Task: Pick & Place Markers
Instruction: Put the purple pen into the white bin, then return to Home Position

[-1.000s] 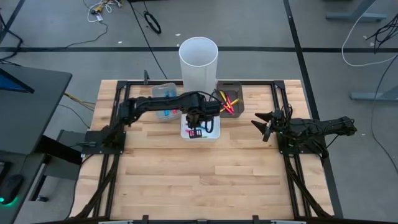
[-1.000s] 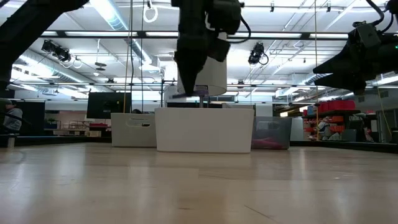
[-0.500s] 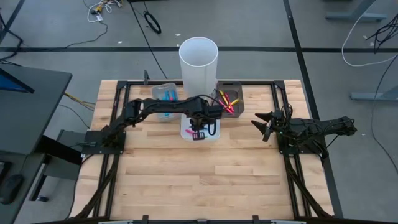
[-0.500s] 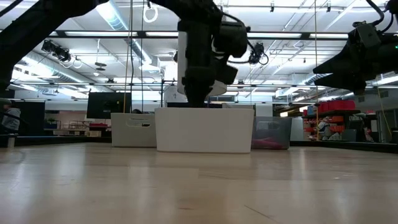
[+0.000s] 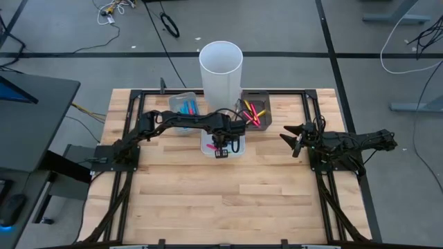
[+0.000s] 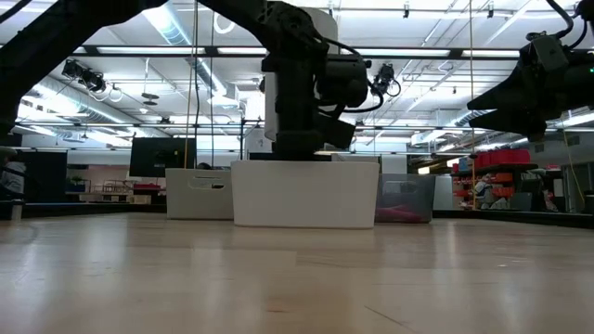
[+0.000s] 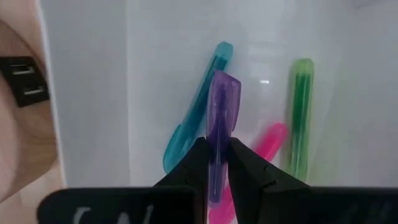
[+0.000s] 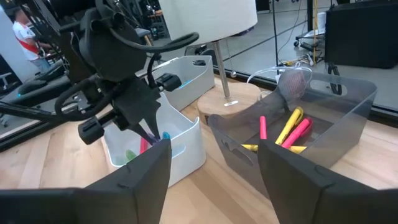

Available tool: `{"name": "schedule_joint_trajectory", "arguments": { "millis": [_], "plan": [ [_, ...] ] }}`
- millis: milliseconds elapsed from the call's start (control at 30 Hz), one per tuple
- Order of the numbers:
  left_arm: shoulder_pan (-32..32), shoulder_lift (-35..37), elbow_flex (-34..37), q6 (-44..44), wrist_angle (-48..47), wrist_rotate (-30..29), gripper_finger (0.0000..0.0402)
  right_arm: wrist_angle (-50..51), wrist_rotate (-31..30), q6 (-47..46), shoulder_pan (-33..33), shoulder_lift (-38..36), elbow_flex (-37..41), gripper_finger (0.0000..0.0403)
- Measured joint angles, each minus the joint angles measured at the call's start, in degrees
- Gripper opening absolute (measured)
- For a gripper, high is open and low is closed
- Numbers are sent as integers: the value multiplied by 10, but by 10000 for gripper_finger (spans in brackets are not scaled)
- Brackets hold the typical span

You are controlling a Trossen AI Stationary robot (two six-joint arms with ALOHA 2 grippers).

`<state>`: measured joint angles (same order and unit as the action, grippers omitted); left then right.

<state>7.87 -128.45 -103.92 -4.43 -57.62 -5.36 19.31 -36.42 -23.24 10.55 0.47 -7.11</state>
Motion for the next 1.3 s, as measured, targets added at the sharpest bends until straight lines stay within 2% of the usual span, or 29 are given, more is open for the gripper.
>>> {"name": "schedule_joint_trajectory", "arguments": {
  "millis": [333,467,700,1100,1300],
  "plan": [
    [2,0,16,-7,4,11,48,0,0,0,0,0,0,242],
    [2,0,16,-7,0,11,63,0,0,0,0,0,0,242],
    [2,0,16,-12,0,11,123,0,0,0,0,0,0,242],
    [2,0,9,-12,0,11,256,0,0,0,0,0,0,242],
    [2,4,-32,-9,-29,-7,287,0,0,0,0,0,0,242]
  ]
}}
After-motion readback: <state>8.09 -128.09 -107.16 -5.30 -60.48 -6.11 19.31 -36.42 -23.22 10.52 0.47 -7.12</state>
